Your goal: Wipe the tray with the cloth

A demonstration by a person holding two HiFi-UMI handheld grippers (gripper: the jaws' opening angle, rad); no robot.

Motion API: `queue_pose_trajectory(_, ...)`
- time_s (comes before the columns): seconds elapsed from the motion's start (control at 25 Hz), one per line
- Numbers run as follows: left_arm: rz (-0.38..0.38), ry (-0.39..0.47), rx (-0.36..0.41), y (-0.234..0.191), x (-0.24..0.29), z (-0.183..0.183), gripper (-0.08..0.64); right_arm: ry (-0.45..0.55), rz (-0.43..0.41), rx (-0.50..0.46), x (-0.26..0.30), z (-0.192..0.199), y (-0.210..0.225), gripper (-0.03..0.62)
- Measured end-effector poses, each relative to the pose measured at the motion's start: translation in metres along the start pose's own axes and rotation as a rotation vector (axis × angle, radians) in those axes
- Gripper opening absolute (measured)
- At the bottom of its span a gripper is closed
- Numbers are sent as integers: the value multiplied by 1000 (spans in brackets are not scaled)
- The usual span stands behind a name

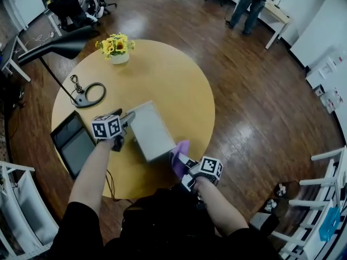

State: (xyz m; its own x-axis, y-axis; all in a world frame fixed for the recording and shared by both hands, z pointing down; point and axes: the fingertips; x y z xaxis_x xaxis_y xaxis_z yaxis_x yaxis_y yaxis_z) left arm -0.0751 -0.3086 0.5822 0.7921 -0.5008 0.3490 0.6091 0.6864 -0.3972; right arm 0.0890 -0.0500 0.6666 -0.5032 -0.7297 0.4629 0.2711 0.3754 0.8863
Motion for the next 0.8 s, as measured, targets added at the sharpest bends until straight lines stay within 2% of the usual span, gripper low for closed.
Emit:
queue_pose_trajectory(0.12,64,-21,-61,0,15,0,313,-3,37,-62,0,-3,-4,94)
queue_pose_trajectory(0.2,93,-37,-71,5,21,5,319,-12,52,-73,2,-5,-7,93)
queue_pose_trajectory(0.4,92,-88,30,18,26,13,318,-59,42,-8,2,-14,-9,91)
queue_pose_trajectory(0.52,95,-153,71,24,17,23,324,8,37,29,4,-49,-5,89)
queue_pose_trajectory(0.6,94,-169,60,28,6,32,322,51,32,77,10,-76,-7,87)
queue_pose_trajectory(0.72,62,-149,12,35,-17,48,324,8,45,15,24,-105,-13,87)
queue_pose_trajectory(0.8,46,-133,-17,45,-35,61,322,-25,64,-76,36,-124,-17,87)
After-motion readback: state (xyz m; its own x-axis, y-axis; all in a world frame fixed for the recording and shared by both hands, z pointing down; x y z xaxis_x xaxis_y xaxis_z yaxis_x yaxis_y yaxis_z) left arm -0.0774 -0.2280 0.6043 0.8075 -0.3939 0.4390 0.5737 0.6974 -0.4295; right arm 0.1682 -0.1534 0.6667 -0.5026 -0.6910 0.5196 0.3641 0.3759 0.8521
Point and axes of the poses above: the fingertips, and each gripper's own axes: x forward along the fingers, y to its right, z out of its underside, and after that the axes turned 9 degrees about z, right-handed
